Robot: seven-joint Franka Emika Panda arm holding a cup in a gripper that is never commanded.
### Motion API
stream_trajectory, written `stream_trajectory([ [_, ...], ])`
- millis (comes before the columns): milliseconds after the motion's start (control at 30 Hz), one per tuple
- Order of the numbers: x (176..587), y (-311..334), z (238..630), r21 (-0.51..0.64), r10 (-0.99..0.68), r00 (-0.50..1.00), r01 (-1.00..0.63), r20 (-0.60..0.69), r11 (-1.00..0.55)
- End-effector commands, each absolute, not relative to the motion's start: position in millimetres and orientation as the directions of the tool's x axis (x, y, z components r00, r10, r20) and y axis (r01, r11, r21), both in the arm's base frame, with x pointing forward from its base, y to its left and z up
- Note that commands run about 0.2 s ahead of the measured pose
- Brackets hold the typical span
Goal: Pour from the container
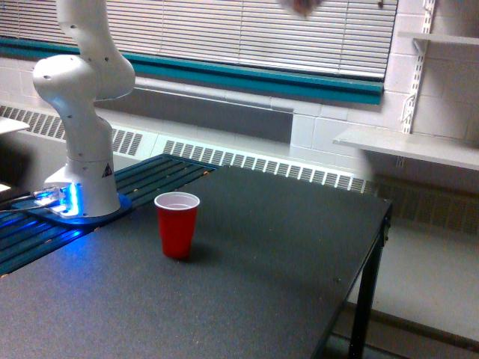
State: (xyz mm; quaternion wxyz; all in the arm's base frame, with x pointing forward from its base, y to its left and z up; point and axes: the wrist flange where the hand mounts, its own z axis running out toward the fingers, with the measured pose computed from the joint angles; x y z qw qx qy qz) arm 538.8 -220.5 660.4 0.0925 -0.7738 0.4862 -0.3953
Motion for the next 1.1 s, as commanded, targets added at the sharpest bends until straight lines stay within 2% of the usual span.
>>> stream_trajectory([
  [33, 517.3, -211.2, 680.3, -0.538, -0.804, 0.216, -0.644, 0.553, -0.543],
  [633, 507.3, -173.3, 618.3, -0.432, -0.748, 0.346, -0.648, 0.566, -0.627],
  [1100, 474.4, -153.2, 584.8, -0.372, -0.713, 0.392, -0.652, 0.582, -0.661],
])
